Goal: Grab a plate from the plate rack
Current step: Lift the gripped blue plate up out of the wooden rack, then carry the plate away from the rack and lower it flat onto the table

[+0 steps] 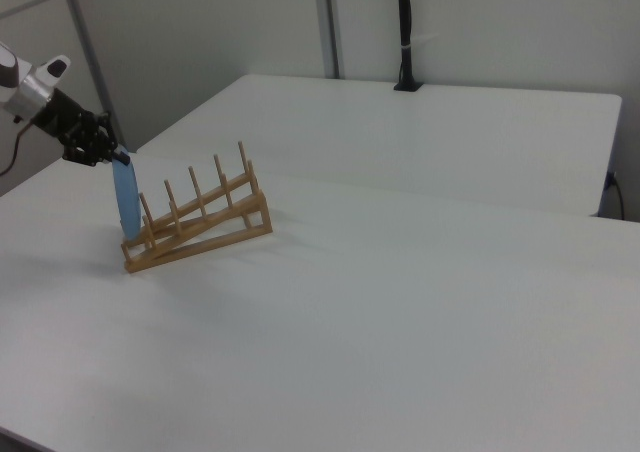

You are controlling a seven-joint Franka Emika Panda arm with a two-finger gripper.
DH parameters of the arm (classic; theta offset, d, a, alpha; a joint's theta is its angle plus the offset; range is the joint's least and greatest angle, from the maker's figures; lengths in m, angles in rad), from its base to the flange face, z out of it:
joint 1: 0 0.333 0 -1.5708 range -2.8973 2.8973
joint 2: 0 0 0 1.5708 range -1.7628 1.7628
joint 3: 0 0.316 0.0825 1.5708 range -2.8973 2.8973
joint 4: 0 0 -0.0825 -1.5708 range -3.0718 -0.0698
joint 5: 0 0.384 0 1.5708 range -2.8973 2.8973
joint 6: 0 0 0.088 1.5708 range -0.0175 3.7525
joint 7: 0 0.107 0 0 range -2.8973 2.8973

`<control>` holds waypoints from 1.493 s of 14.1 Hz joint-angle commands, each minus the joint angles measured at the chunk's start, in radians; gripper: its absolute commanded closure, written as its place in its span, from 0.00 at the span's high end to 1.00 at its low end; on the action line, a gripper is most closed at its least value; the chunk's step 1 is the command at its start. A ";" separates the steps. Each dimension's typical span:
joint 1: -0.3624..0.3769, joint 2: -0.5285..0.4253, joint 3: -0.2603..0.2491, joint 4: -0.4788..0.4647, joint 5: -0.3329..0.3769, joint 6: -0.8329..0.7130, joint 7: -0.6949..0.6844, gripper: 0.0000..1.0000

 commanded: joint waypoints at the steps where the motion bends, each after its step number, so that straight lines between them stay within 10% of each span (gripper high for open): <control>1: -0.015 -0.040 -0.013 0.046 0.135 0.027 0.031 0.00; 8: -0.128 -0.116 -0.139 0.112 0.629 0.017 0.009 0.00; 12: -0.153 -0.129 -0.342 0.067 0.902 -0.152 -0.342 0.00; 16: -0.179 -0.117 -0.494 -0.058 0.961 -0.192 -0.571 0.00; 21: -0.271 -0.045 -0.501 -0.147 0.961 -0.109 -0.637 0.00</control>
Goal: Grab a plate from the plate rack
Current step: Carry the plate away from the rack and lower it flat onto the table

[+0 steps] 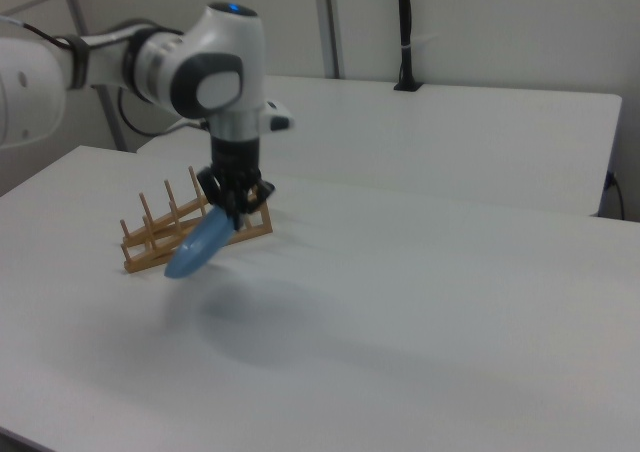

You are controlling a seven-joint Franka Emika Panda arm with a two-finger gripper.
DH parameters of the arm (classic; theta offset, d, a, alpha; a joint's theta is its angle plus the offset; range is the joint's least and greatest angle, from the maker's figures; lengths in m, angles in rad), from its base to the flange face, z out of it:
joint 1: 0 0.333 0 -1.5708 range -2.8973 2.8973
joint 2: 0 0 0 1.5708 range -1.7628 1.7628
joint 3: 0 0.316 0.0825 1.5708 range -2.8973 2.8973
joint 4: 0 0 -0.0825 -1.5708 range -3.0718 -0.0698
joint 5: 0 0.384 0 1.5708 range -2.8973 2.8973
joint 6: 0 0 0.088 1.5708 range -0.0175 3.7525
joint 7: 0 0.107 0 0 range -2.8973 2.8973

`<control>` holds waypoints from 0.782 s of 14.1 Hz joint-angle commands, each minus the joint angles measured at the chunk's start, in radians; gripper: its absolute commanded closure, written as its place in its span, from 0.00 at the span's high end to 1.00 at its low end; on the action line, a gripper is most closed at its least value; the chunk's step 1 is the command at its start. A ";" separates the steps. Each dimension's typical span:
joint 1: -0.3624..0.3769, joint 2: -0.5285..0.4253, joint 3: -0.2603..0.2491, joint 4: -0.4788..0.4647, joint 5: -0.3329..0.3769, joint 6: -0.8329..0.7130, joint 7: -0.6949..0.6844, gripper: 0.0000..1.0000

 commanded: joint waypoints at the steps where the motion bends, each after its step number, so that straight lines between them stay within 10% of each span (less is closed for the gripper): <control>1: -0.029 0.045 0.000 -0.066 0.022 0.097 -0.030 0.00; 11: -0.094 0.113 -0.003 -0.194 -0.051 0.211 -0.117 0.08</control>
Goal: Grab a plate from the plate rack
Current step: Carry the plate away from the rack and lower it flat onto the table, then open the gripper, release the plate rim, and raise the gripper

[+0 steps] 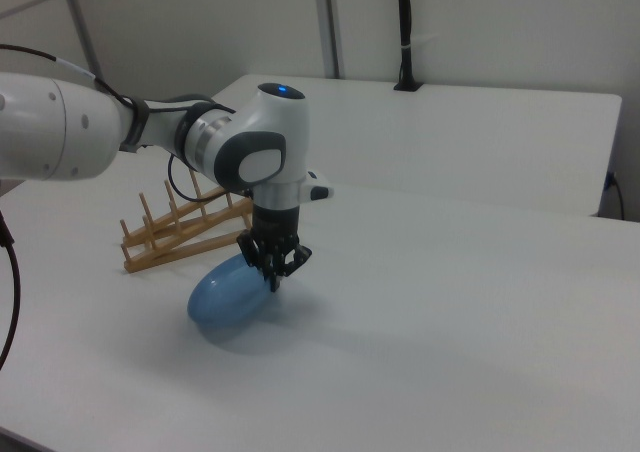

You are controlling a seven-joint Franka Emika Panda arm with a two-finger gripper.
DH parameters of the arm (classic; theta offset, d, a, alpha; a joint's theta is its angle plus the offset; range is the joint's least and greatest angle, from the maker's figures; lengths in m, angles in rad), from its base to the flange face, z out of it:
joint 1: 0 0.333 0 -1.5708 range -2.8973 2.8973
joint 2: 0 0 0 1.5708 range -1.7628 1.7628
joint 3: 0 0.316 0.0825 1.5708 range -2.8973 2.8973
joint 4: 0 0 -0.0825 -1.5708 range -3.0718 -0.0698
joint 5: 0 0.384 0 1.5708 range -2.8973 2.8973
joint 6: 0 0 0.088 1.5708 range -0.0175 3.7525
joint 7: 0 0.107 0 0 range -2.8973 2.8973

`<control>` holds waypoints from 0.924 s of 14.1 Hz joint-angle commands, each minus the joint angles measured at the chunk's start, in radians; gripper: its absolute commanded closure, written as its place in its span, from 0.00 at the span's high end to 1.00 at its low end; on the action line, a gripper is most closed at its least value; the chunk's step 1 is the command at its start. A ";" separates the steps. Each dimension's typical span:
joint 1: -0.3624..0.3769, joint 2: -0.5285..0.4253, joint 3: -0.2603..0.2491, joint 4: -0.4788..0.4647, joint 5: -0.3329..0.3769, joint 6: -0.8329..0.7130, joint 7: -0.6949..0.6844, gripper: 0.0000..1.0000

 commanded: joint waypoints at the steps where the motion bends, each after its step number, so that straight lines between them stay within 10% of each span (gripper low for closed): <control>1: -0.018 -0.005 -0.003 -0.087 -0.085 0.036 -0.033 0.11; 6: -0.035 0.006 -0.003 -0.109 -0.096 0.041 -0.019 0.99; 13: -0.024 -0.023 -0.004 -0.064 -0.223 -0.027 0.158 1.00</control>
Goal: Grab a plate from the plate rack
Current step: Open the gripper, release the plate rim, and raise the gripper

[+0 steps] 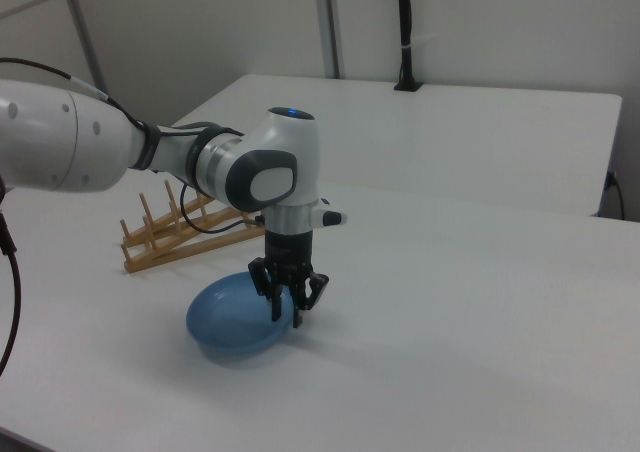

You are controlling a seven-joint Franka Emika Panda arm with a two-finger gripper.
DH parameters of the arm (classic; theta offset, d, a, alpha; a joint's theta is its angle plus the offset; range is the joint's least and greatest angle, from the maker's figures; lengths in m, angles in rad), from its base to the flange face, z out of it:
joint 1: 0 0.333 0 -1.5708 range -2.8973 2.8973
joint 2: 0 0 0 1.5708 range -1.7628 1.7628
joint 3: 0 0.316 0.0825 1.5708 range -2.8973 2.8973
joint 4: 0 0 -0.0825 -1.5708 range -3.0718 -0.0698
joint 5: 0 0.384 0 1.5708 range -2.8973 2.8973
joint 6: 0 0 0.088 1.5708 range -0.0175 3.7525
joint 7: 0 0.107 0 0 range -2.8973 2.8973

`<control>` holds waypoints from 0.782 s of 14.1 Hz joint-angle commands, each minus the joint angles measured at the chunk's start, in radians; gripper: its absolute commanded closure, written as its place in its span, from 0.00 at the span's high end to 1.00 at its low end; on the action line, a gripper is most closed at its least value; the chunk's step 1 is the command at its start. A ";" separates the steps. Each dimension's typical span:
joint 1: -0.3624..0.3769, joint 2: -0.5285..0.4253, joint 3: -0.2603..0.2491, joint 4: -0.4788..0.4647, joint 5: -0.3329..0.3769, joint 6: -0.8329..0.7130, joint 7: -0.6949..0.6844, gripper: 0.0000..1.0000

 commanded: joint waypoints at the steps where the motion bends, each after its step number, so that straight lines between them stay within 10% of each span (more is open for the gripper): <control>1: 0.018 -0.033 -0.004 0.010 -0.108 -0.040 0.112 1.00; 11: 0.100 -0.238 0.081 0.149 -0.194 -0.275 0.364 1.00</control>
